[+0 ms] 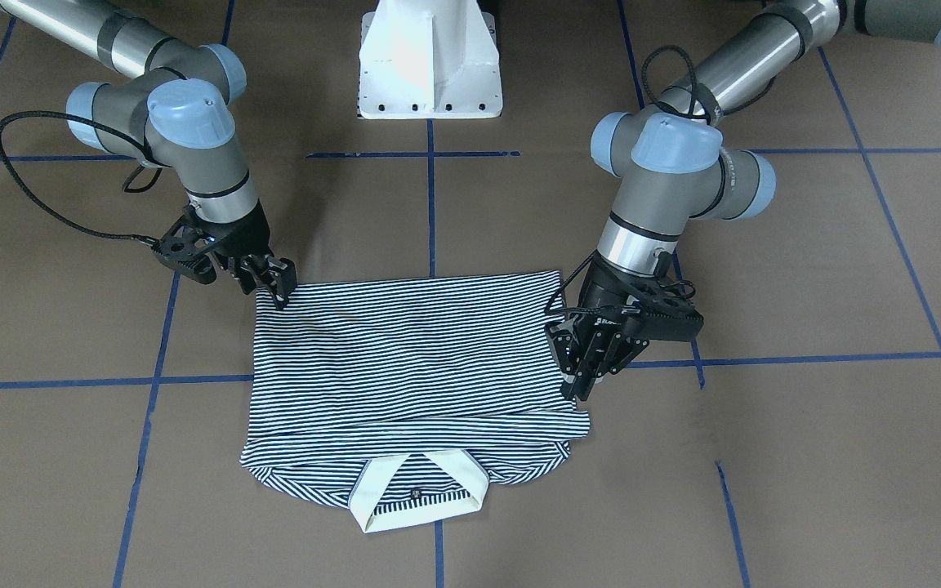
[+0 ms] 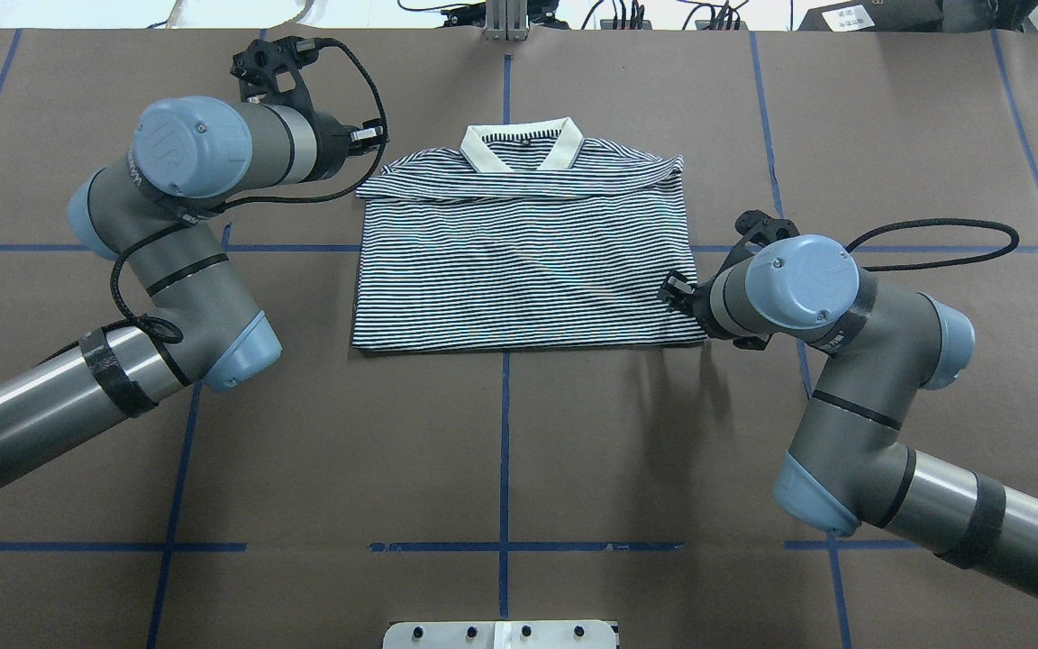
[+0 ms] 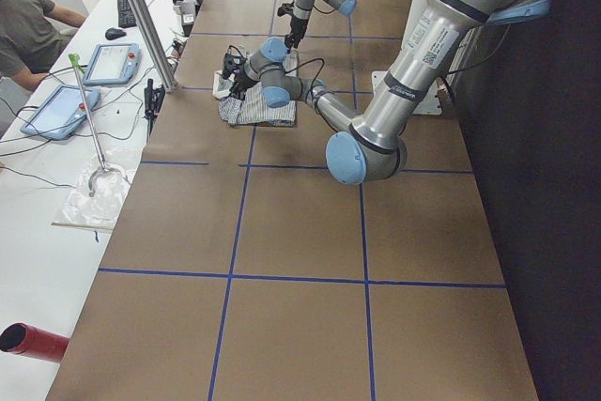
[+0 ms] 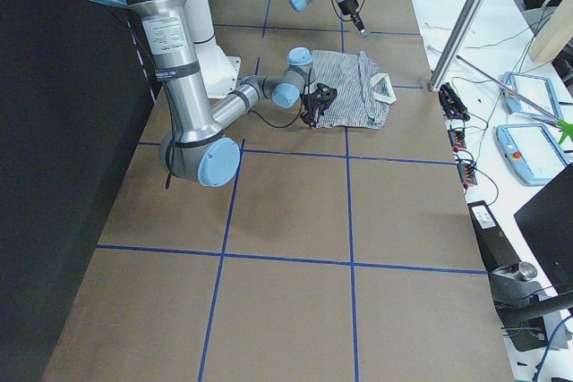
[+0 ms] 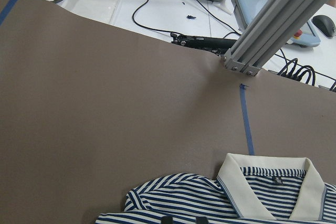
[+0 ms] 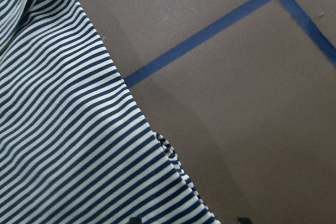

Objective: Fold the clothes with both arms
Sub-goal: 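Lower the right gripper to the folded shirt corner nearest it and grasp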

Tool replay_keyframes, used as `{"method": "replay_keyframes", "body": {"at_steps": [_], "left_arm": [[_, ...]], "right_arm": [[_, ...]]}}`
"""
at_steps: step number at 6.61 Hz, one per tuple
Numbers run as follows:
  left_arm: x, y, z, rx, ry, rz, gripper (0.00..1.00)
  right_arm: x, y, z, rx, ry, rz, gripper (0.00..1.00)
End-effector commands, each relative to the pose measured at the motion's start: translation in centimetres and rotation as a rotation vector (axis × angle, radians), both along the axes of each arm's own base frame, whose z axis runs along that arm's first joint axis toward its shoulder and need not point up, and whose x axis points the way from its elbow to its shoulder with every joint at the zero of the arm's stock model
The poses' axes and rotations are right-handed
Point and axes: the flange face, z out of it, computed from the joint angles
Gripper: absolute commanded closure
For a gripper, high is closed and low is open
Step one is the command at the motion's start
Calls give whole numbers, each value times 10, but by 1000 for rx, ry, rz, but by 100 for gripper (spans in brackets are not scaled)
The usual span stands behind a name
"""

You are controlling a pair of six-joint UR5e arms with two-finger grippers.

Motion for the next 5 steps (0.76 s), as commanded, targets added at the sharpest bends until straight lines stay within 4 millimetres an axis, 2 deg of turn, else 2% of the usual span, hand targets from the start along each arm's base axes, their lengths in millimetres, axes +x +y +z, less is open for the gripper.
{"method": "replay_keyframes", "body": {"at_steps": [1, 2, 3, 5], "left_arm": [[0, 0, 1, -1, -1, -1, 73], [0, 0, 1, -1, -1, 1, 73], [0, 0, 1, -2, -2, -1, 73], [0, 1, 6, -6, -6, 1, 73]], "right_arm": [[-3, 2, 5, -2, 11, -1, 38], [-3, 2, 7, -4, 14, -2, 54], [-2, 3, 9, -4, 15, -3, 97], [4, 7, 12, -4, 15, -3, 100]]}}
